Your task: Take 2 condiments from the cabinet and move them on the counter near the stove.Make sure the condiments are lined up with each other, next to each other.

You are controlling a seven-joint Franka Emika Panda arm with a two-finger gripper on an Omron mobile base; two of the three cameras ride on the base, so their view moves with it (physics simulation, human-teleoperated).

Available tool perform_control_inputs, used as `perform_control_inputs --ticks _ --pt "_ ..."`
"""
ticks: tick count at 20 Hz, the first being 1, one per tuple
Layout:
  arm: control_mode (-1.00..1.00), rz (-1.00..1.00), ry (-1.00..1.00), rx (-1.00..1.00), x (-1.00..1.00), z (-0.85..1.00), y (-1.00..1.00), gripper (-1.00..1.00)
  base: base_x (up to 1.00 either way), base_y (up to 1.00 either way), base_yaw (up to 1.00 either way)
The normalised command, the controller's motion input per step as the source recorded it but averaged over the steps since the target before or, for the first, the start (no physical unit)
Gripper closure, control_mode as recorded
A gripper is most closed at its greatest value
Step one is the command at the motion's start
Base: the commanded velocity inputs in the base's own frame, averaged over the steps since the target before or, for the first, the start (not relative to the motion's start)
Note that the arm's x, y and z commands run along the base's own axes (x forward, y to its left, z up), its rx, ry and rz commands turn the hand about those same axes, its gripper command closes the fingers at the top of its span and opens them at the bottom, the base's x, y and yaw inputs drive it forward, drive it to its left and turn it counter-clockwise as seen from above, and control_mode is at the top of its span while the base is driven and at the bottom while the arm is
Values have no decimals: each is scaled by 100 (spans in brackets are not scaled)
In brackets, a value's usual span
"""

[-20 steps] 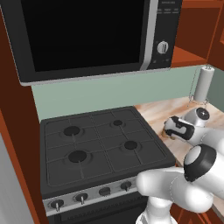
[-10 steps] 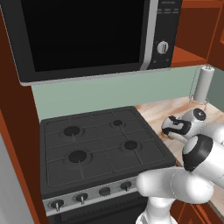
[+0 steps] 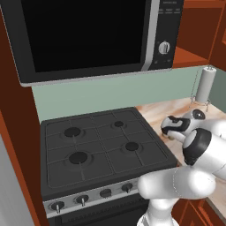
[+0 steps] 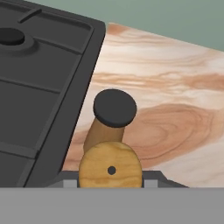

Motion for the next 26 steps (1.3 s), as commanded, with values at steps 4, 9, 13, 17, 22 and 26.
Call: perform_control_inputs --ticks 4,9,13,17,22,26 --pt "-100 0 0 0 13 -7 0 100 0 0 0" --pt "-100 0 0 0 3 -7 0 100 0 0 0" --pt "-100 0 0 0 0 -6 0 100 0 0 0" --pt "-100 0 0 0 1 -7 0 100 0 0 0" --pt "-100 0 0 0 0 -8 0 100 0 0 0" --pt "-100 0 0 0 0 -5 0 100 0 0 0"
